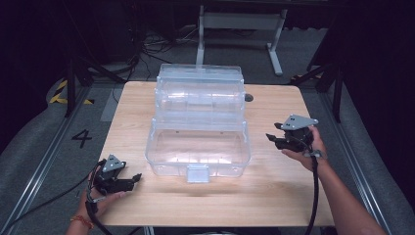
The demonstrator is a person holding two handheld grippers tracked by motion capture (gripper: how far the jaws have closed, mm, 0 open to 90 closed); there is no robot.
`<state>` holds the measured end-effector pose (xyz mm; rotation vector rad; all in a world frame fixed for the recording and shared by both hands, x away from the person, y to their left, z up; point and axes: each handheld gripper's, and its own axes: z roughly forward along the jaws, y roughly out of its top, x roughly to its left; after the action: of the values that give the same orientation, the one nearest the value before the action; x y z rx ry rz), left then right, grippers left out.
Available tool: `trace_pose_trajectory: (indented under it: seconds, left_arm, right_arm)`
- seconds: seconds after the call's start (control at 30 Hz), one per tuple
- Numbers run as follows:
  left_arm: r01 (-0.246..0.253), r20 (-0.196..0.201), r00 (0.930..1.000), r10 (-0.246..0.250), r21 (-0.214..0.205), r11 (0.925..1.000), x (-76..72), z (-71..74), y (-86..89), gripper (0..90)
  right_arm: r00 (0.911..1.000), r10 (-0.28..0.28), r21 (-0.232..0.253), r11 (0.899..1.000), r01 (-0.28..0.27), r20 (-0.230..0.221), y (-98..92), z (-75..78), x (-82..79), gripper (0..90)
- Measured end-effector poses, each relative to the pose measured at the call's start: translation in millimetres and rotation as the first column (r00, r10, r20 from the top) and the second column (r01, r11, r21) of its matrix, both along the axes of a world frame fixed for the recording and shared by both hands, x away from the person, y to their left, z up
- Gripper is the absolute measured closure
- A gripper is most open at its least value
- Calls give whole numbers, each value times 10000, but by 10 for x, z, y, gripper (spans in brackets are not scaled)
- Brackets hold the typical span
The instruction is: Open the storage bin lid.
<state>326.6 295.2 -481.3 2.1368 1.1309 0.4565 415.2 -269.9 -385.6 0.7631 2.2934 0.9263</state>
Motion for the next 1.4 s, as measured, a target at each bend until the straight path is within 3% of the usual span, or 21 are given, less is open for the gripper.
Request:
trace_pose_trajectory:
  seconds: [0.93, 1.4]
  left_arm:
    - [-43, -55, 10000, 43, 19, 10000, 13, 2, -7, 228]
    - [-33, -109, 9999, 34, 33, 10000, 37, 5, -20, 220]
  right_arm:
    - [9976, -286, -71, 9996, 282, -635, -382, -460, -449, 373]
    - [9878, -1129, 165, 9932, 1153, -1072, -595, -833, -708, 285]
